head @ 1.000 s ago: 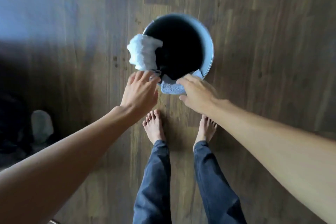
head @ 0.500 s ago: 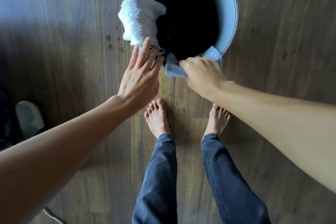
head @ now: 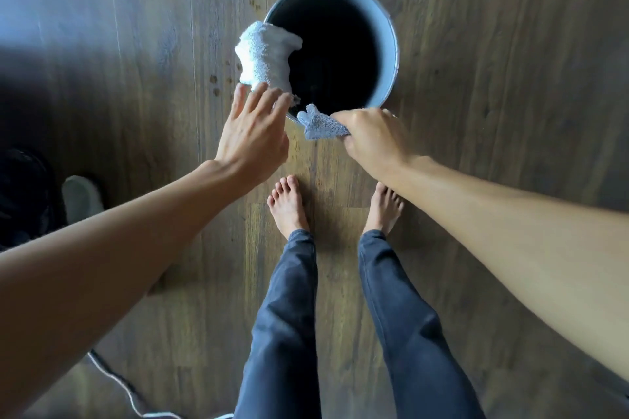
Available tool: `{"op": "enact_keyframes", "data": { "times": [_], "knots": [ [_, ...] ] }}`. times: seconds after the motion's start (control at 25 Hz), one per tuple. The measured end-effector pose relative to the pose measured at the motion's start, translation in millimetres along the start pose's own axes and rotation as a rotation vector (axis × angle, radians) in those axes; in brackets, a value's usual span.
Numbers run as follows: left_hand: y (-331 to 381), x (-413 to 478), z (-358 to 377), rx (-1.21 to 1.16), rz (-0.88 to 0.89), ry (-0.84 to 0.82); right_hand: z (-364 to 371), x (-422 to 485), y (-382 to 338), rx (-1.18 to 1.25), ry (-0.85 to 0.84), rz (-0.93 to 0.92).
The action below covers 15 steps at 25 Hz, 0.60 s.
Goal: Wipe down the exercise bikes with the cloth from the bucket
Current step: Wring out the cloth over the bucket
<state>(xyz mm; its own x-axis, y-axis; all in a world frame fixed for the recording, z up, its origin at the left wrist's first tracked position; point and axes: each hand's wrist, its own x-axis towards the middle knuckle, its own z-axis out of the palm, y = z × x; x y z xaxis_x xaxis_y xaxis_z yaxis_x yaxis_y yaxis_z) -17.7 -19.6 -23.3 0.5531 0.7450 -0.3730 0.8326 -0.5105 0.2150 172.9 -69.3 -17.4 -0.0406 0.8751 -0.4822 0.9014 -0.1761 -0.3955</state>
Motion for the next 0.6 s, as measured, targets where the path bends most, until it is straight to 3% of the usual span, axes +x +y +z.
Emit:
{"op": "enact_keyframes", "data": {
  "times": [0.2, 0.32, 0.6],
  "knots": [
    [52.0, -45.9, -130.5, -0.077, -0.033, 0.016, -109.1, -92.4, -38.4, 0.274, 0.034, 0.309],
    [94.7, -83.2, -220.6, -0.108, -0.007, 0.029, -189.7, -160.2, -63.5, 0.433, 0.137, 0.448],
    [192.2, -153.7, -368.8, -0.138, 0.129, 0.093, -304.4, -301.6, -88.4, 0.708, 0.402, 0.521]
  ]
}}
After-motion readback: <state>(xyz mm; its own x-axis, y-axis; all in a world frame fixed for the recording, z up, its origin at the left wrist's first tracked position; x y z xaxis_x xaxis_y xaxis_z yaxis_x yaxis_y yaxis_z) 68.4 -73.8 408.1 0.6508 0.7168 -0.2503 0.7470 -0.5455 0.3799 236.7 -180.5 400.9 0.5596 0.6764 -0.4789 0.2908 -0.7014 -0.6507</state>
